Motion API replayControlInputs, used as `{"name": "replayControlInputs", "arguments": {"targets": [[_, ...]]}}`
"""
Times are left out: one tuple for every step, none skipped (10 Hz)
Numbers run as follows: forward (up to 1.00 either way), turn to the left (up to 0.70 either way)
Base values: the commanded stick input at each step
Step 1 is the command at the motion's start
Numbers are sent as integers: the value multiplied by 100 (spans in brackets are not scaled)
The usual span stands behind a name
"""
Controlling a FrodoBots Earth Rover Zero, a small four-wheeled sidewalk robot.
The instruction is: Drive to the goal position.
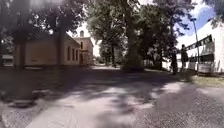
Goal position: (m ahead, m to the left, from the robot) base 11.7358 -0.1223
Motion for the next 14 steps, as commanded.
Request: {"name": "replayControlInputs", "arguments": {"targets": [[70, 0], [70, 0], [70, 0], [70, 0], [70, 0], [70, 0], [70, 0], [70, 0], [70, 0], [70, 0], [70, 0], [70, 0], [70, 0], [70, 0]]}}
